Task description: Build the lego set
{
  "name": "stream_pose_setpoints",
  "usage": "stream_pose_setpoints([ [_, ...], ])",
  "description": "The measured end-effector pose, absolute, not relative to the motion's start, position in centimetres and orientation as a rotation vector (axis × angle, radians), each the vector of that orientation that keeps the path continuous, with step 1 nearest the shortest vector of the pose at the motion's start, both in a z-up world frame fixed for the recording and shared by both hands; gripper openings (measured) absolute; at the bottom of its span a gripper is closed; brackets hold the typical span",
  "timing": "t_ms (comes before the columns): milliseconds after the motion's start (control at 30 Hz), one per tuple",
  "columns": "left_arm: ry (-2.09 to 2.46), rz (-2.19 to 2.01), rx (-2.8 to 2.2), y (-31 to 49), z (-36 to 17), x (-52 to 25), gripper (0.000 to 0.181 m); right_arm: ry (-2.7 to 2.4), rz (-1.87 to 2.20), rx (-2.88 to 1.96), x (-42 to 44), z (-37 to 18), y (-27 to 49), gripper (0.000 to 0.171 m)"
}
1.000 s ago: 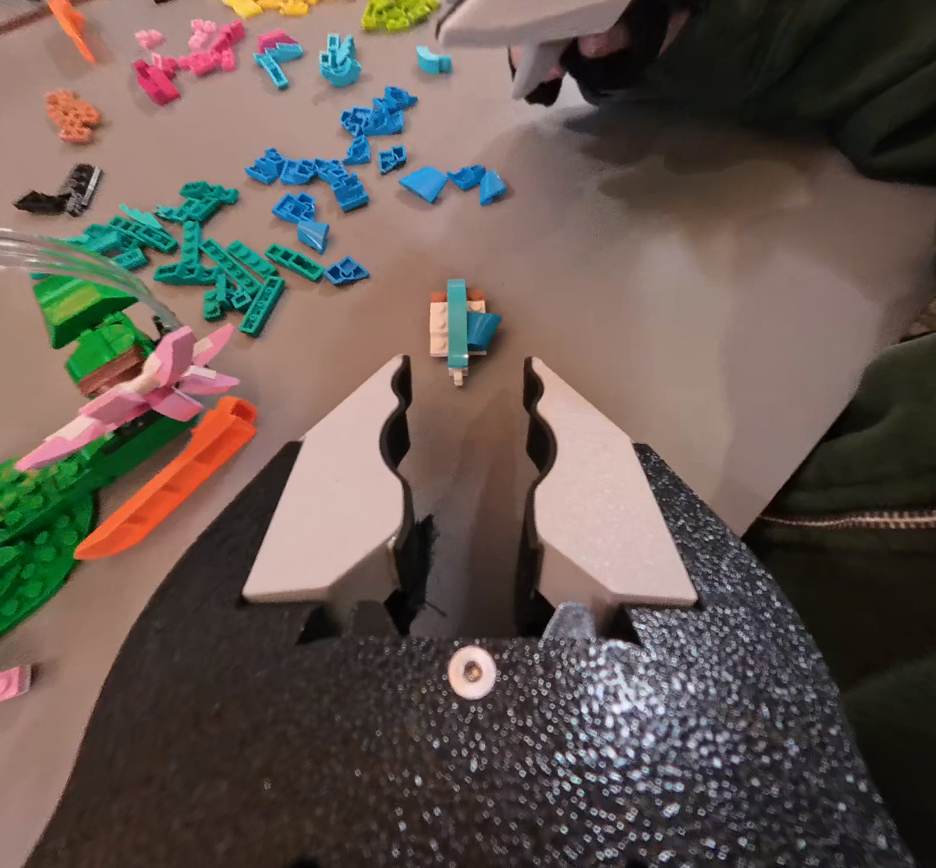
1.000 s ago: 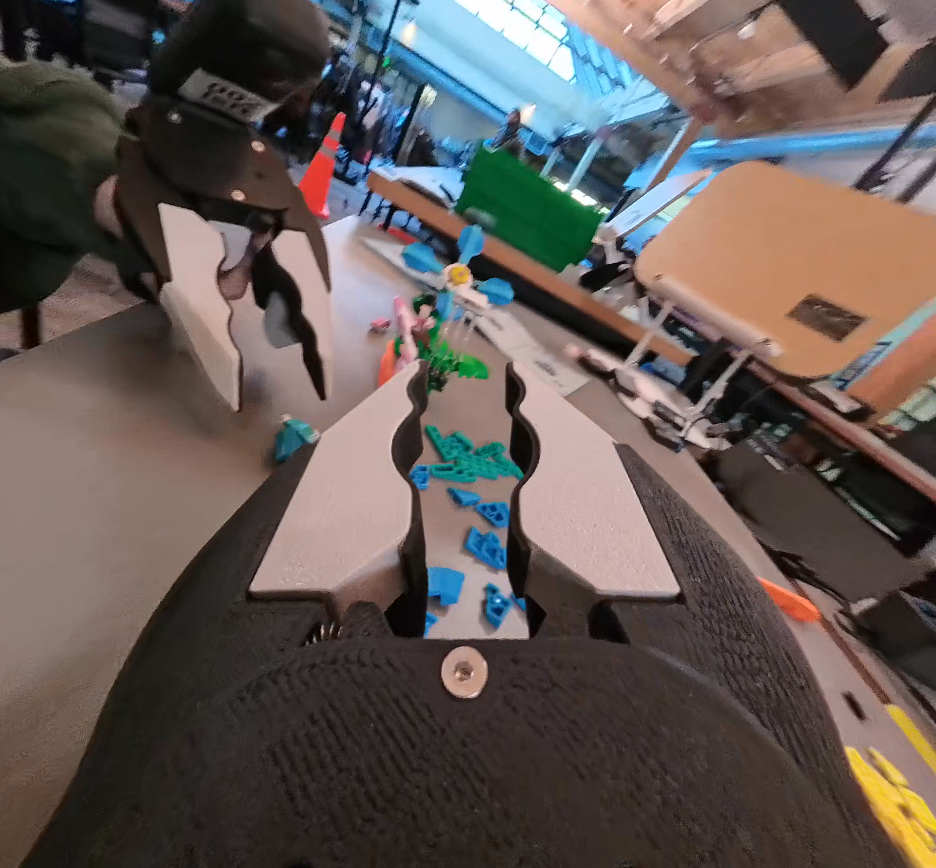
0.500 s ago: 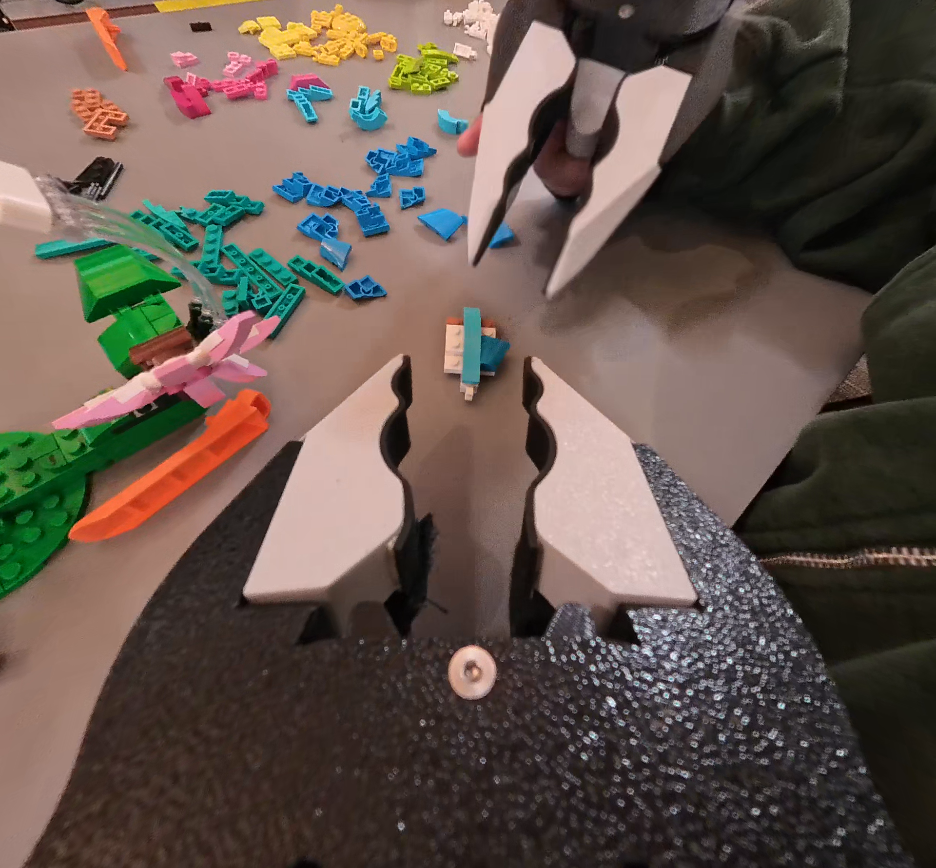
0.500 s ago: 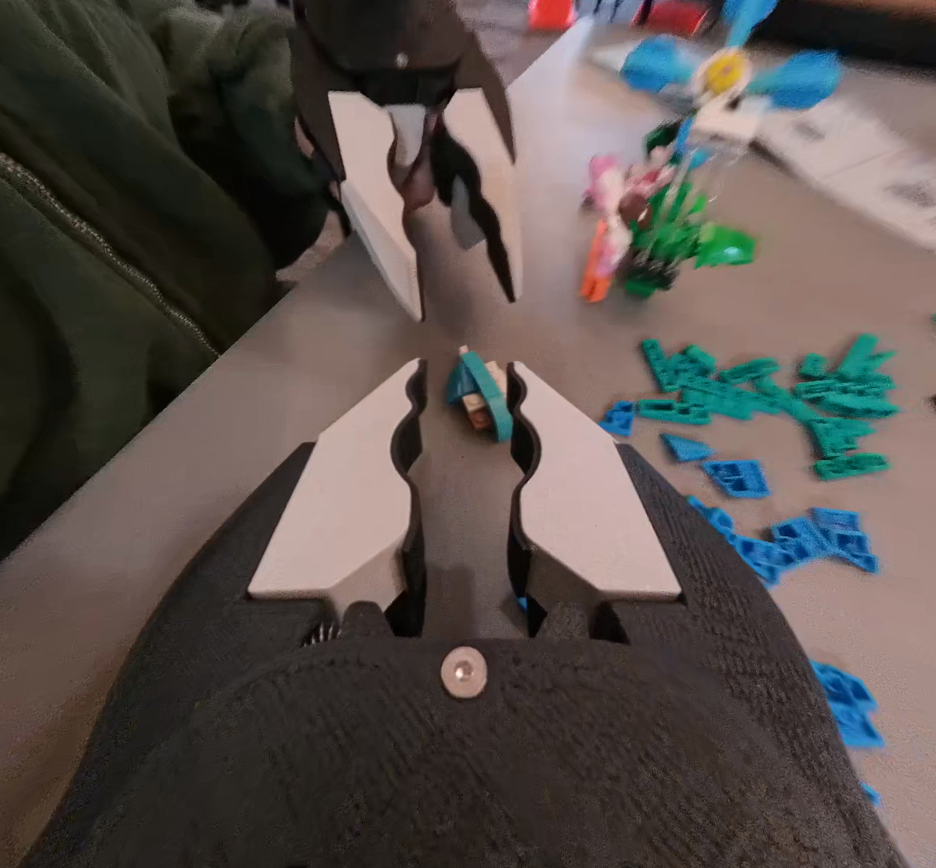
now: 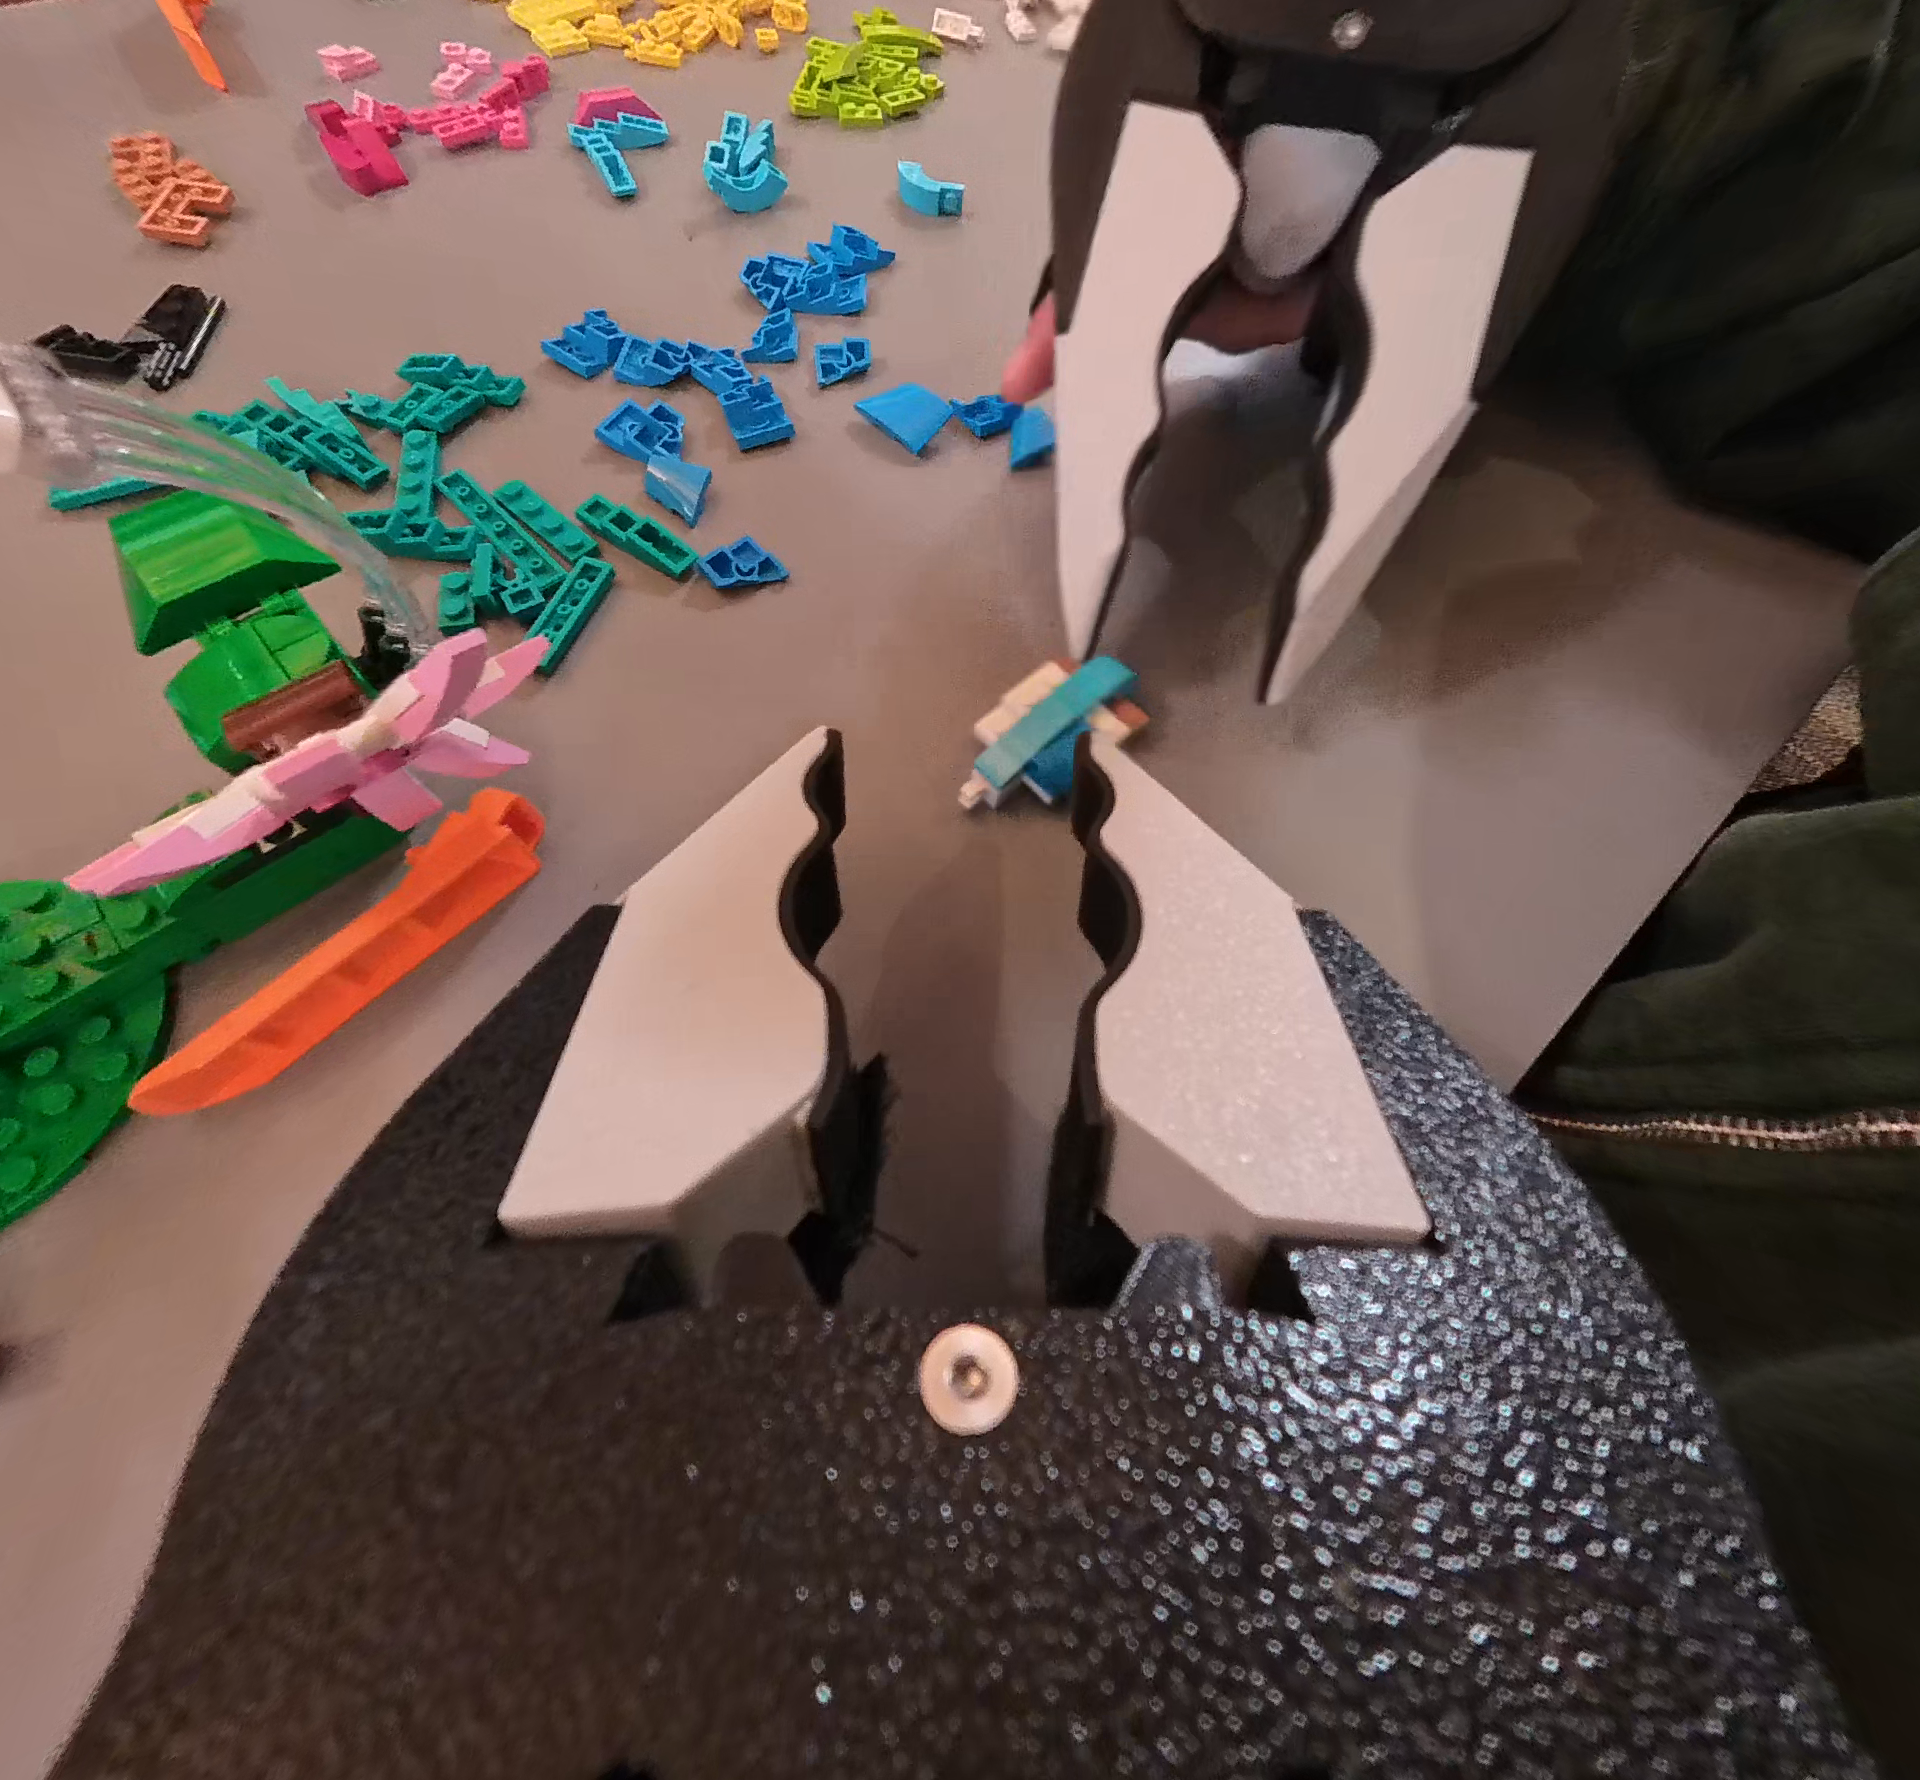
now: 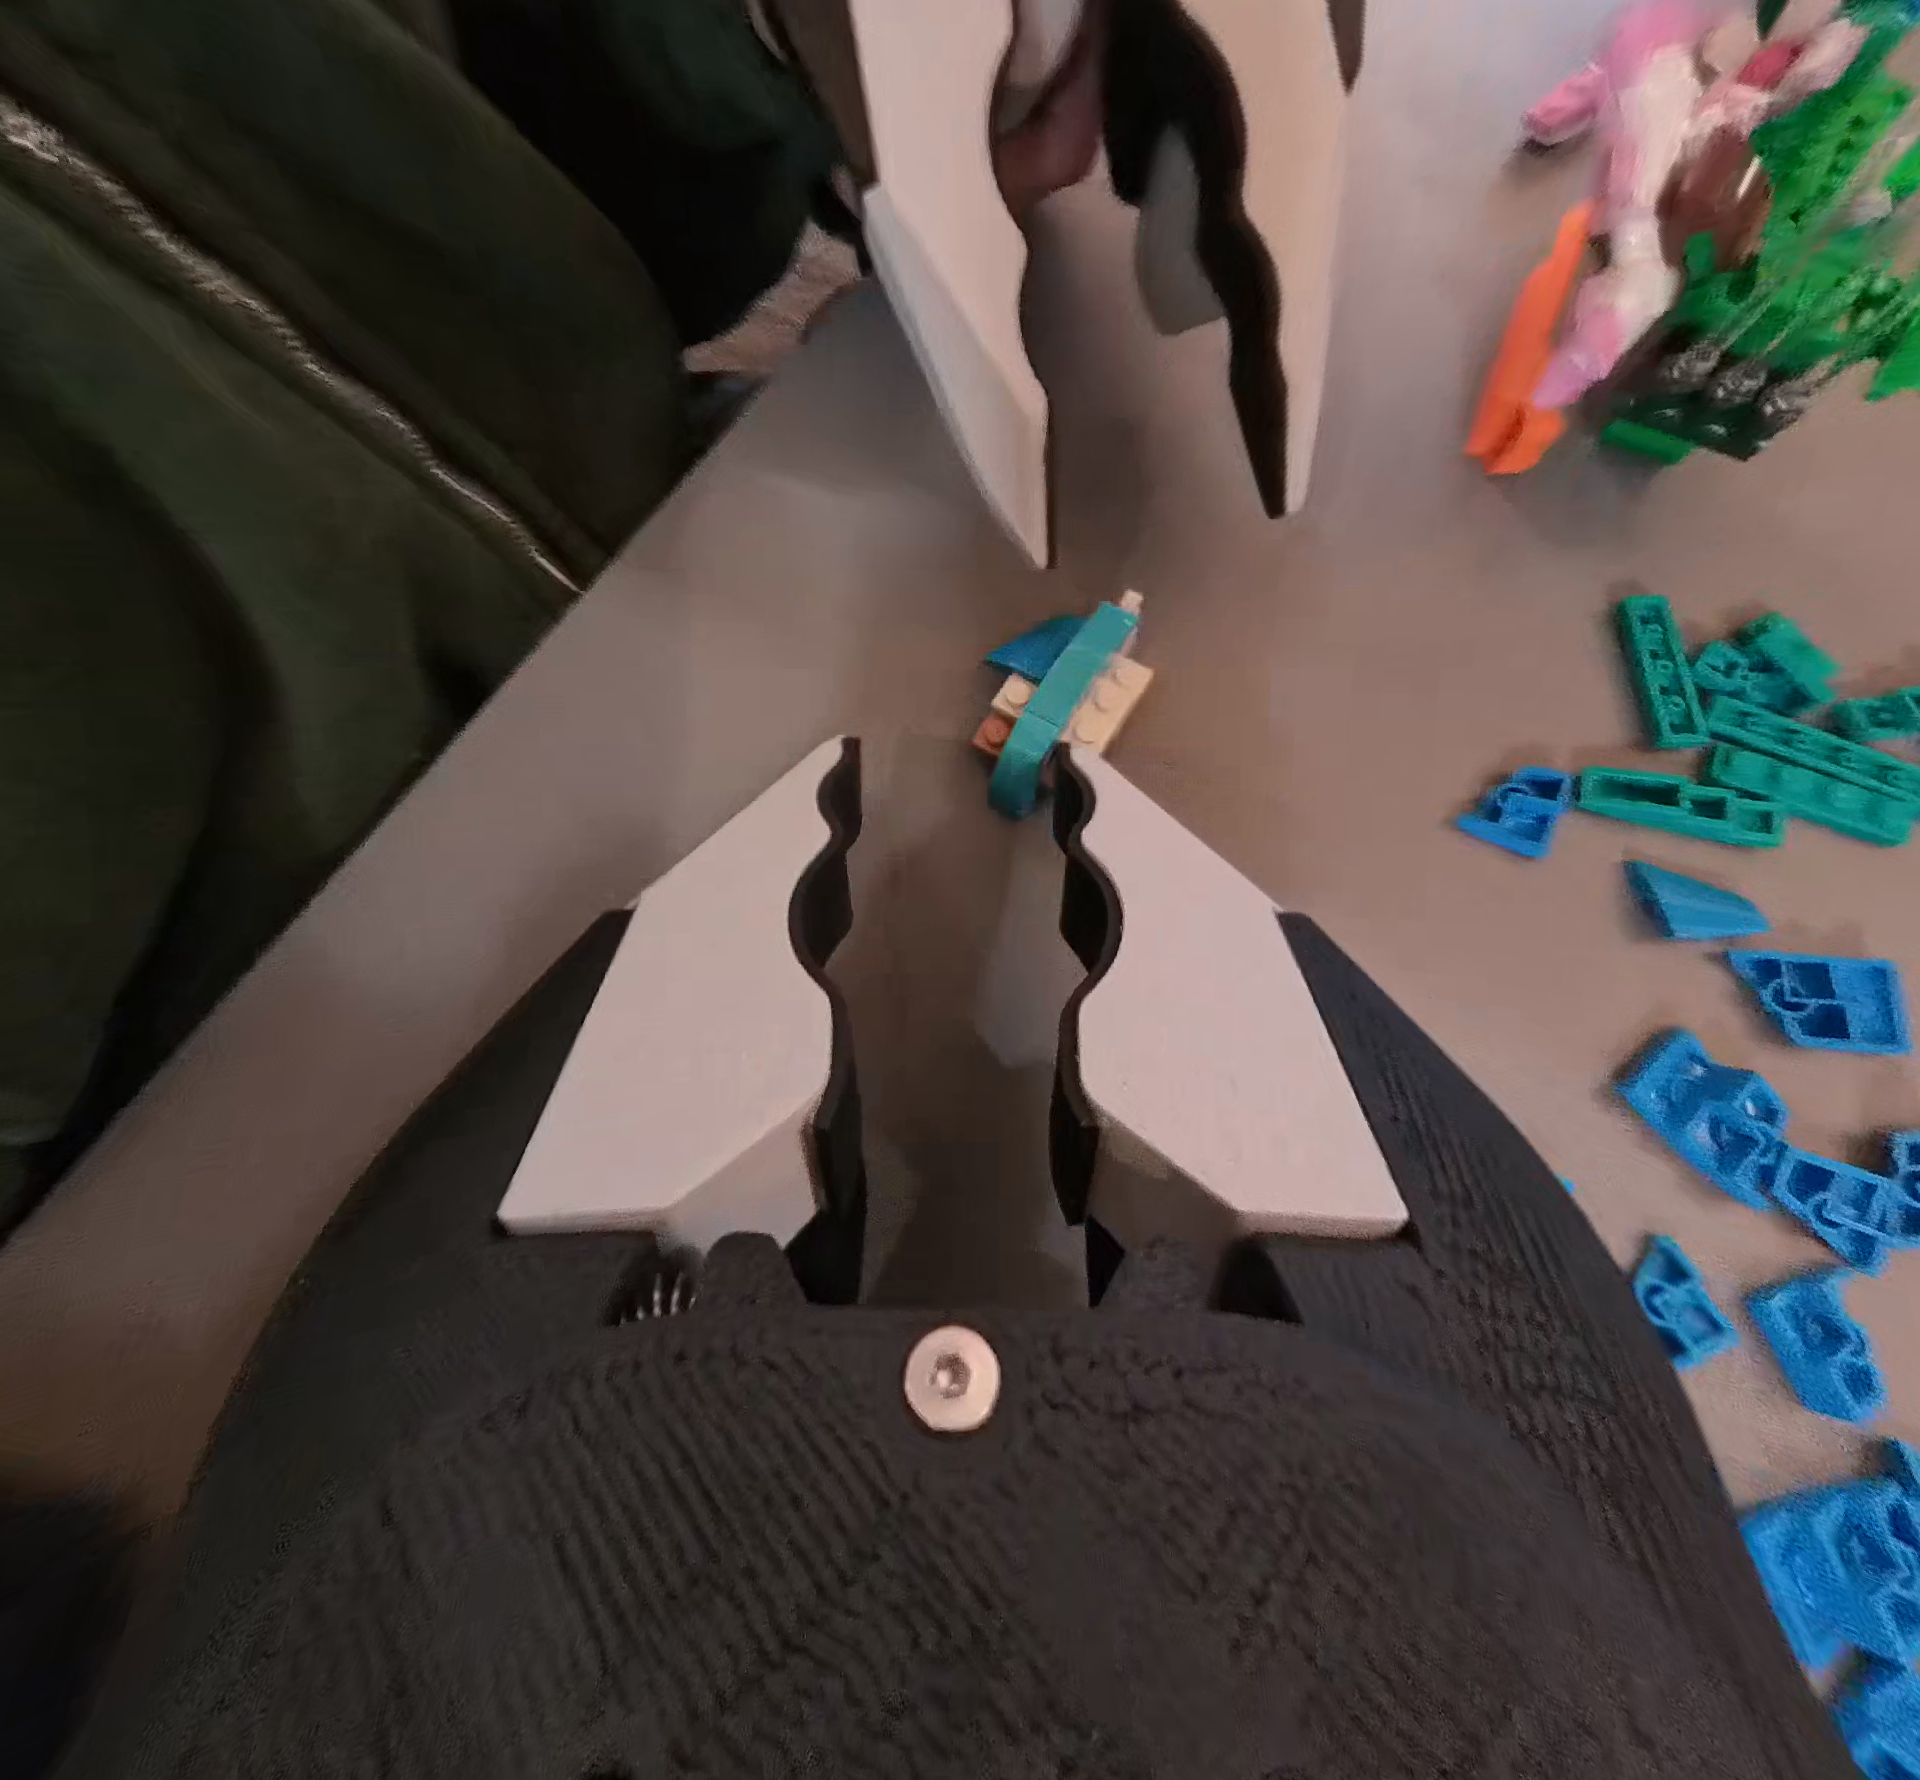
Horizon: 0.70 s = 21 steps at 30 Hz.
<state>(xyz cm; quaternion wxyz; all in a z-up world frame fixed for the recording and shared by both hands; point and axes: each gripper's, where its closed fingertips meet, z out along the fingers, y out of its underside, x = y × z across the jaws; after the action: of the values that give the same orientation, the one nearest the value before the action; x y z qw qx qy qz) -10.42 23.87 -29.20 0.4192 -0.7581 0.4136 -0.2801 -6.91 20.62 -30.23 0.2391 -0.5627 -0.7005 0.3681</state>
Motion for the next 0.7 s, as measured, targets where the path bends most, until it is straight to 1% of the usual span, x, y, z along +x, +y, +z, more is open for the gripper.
stream_pose_setpoints([
  [33, 1.033, -0.707, -1.900, 23.9, -29.2, -10.4, 0.042, -1.906, 1.035, -1.529, -6.8, -29.8, 20.4, 0.036],
  [100, 1.033, -0.717, -1.897, 23.8, -29.1, -10.4, 0.042, -1.848, 1.055, -1.534, -6.5, -29.0, 21.0, 0.036],
  [200, 1.045, -0.711, -1.899, 23.8, -29.2, -10.3, 0.042, -1.836, 1.012, -1.581, -6.1, -29.6, 21.7, 0.036],
  [333, 1.052, -0.700, -1.902, 23.8, -29.3, -10.3, 0.042, -1.969, 0.957, -1.565, -6.5, -31.3, 19.8, 0.038],
  [367, 1.050, -0.702, -1.900, 23.8, -29.3, -10.3, 0.042, -1.992, 0.985, -1.536, -6.8, -31.3, 19.0, 0.040],
  [467, 1.075, -0.716, -1.894, 23.5, -29.3, -10.1, 0.040, -2.044, 1.109, -1.469, -6.7, -30.7, 17.1, 0.036],
  [533, 1.107, -0.704, -1.886, 23.2, -29.5, -10.0, 0.042, -1.963, 1.107, -1.467, -6.1, -29.6, 18.9, 0.034],
  [600, 1.131, -0.679, -1.881, 23.1, -29.7, -9.9, 0.042, -1.796, 1.060, -1.516, -5.1, -28.4, 22.6, 0.031],
  [700, 1.145, -0.665, -1.889, 23.0, -29.9, -9.8, 0.044, -1.596, 0.846, -1.622, -2.2, -28.5, 28.5, 0.029],
])
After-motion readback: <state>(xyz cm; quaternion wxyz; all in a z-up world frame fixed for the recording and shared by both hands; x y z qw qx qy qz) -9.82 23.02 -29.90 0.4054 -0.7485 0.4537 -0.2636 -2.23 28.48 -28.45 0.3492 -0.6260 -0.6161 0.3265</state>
